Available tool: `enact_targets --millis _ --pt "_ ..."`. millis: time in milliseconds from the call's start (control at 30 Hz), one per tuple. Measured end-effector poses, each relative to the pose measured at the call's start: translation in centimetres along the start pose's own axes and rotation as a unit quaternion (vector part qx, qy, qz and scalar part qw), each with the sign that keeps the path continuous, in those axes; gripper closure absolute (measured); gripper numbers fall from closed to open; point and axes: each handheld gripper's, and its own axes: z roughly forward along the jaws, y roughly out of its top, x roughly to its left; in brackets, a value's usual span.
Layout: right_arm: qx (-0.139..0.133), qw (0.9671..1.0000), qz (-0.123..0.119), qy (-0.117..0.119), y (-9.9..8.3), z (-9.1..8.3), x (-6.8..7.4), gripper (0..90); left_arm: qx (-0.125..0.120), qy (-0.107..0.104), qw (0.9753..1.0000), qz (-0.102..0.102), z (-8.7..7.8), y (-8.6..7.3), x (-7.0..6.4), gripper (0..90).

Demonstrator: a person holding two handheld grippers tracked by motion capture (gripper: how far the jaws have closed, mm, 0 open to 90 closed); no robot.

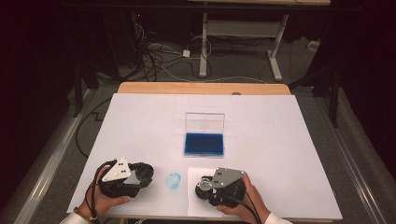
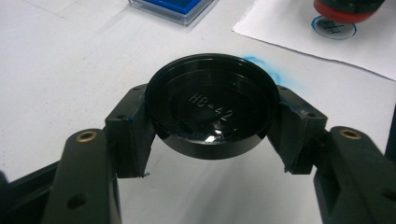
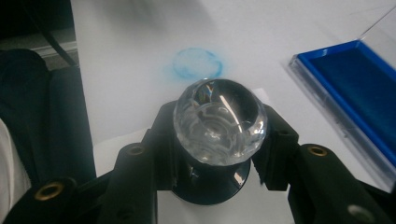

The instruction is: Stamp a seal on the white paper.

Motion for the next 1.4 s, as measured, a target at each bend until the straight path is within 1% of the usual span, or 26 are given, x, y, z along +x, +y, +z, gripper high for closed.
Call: enact_targets --millis 100,267,400,467,800,933,1033,1133,1200,1400 --pt "-0.014 0.9998 0.009 -0.005 0.3 -0.7 -0.3 57.7 0.001 0.0 1.0 0.0 0.1 0.0 0.0 36.1" --pt "-0.033 0.9992 0.014 -0.015 0.8 -1.8 -0.8 57.6 0.003 -0.002 1.0 0.001 0.2 0.0 -0.1 36.1" --pt "-0.043 0.9986 0.018 -0.026 0.9 -2.6 -1.3 57.7 0.006 -0.004 1.0 0.003 0.4 0.0 -0.1 36.1" --pt "-0.049 0.9981 0.024 -0.028 0.9 -2.9 -1.6 57.6 0.008 -0.005 1.0 0.004 0.5 0.0 -0.2 36.1" --pt "-0.055 0.9968 0.033 -0.048 0.8 -3.8 -2.7 57.6 0.011 -0.009 0.9999 0.007 0.8 0.1 -0.4 36.1" --pt "-0.059 0.996 0.039 -0.055 0.8 -4.0 -3.3 57.6 0.012 -0.012 0.9998 0.008 1.1 0.3 -0.2 36.1" --pt "-0.061 0.9953 0.046 -0.059 0.7 -4.2 -3.8 57.6 0.004 -0.013 0.9999 0.007 1.1 0.6 0.1 36.1" --pt "-0.063 0.9947 0.047 -0.066 0.6 -4.3 -4.2 57.6 0.002 -0.015 0.9998 0.008 1.4 0.9 0.2 36.1" --pt "-0.062 0.9944 0.047 -0.071 0.6 -4.3 -4.3 57.6 0.006 -0.018 0.9997 0.012 1.7 1.0 0.1 36.1" --pt "-0.064 0.994 0.052 -0.072 0.5 -4.4 -4.6 57.6 0.018 -0.026 0.9993 0.021 2.8 1.3 -0.1 36.1"
